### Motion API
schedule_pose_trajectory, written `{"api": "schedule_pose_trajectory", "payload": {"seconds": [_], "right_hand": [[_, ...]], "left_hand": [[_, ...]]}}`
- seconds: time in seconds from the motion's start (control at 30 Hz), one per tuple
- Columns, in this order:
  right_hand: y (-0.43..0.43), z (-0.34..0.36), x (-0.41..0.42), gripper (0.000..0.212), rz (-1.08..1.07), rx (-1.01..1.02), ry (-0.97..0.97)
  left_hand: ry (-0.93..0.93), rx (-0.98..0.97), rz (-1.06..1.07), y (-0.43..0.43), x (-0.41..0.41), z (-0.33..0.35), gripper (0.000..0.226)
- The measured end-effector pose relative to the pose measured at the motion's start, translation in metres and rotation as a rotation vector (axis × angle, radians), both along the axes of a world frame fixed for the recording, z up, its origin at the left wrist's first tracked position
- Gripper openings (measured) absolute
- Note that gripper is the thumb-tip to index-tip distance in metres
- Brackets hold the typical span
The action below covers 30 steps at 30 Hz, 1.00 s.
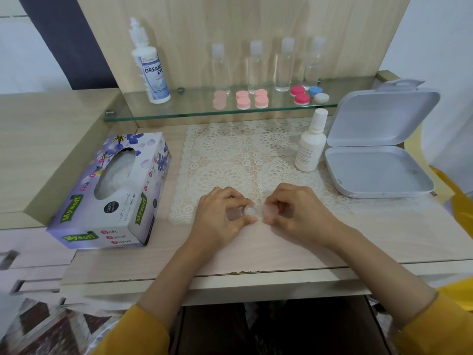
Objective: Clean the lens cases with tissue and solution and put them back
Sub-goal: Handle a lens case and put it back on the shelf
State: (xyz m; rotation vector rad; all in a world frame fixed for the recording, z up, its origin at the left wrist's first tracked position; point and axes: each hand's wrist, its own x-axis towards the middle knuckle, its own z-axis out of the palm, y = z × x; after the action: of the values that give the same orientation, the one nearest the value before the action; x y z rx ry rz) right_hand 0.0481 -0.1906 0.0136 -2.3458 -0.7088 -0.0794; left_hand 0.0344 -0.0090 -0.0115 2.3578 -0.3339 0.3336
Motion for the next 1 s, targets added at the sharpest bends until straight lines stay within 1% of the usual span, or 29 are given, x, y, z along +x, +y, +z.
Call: {"api": "schedule_pose_trajectory", "payload": {"seconds": [0.1, 0.13, 0.23, 0.3, 0.4, 0.43, 0.5, 0.57, 0.67, 0.73, 0.83, 0.93, 1.0], "right_hand": [[-0.003, 0.0, 0.001, 0.028, 0.066, -0.005, 0.005], [-0.003, 0.0, 0.0, 0.028, 0.049, -0.005, 0.005], [0.001, 0.003, -0.002, 0.023, -0.098, -0.033, 0.009], [0.005, 0.004, -0.001, 0.021, -0.154, -0.081, 0.019], [0.007, 0.007, 0.001, 0.006, -0.088, -0.127, 0.016], [0.006, 0.008, 0.002, 0.006, -0.045, -0.143, 0.017], [0.005, 0.011, 0.005, 0.012, 0.03, -0.193, 0.026], [0.005, 0.012, 0.006, 0.014, 0.047, -0.239, 0.028], [0.009, 0.014, 0.002, 0.025, -0.06, -0.241, 0.042], [0.011, 0.014, 0.001, 0.023, -0.111, -0.273, 0.026], [0.011, 0.015, 0.001, 0.017, -0.075, -0.277, 0.03], [0.01, 0.014, 0.0, 0.03, -0.023, -0.235, 0.057], [0.011, 0.014, -0.001, 0.033, -0.06, -0.241, 0.057]], "left_hand": [[-0.01, -0.012, 0.016, 0.0, 0.001, -0.001, 0.048], [-0.01, -0.015, 0.02, 0.0, 0.001, -0.001, 0.049], [-0.006, -0.009, 0.025, -0.001, 0.0, -0.002, 0.049], [-0.003, -0.001, 0.023, -0.001, 0.0, -0.002, 0.046], [-0.005, 0.002, 0.026, -0.001, -0.001, -0.002, 0.041], [-0.006, 0.004, 0.024, -0.001, -0.001, -0.002, 0.043], [-0.014, 0.007, 0.018, 0.0, -0.002, -0.002, 0.05], [-0.016, 0.004, 0.016, 0.0, -0.001, -0.003, 0.052], [-0.004, 0.004, 0.02, 0.0, -0.001, -0.003, 0.053], [0.001, 0.005, 0.022, -0.001, -0.001, -0.003, 0.053], [0.008, 0.011, 0.029, -0.001, -0.001, -0.002, 0.051], [0.013, 0.008, 0.031, -0.001, -0.002, -0.001, 0.045], [-0.005, -0.002, 0.027, -0.001, -0.002, -0.001, 0.05]]}}
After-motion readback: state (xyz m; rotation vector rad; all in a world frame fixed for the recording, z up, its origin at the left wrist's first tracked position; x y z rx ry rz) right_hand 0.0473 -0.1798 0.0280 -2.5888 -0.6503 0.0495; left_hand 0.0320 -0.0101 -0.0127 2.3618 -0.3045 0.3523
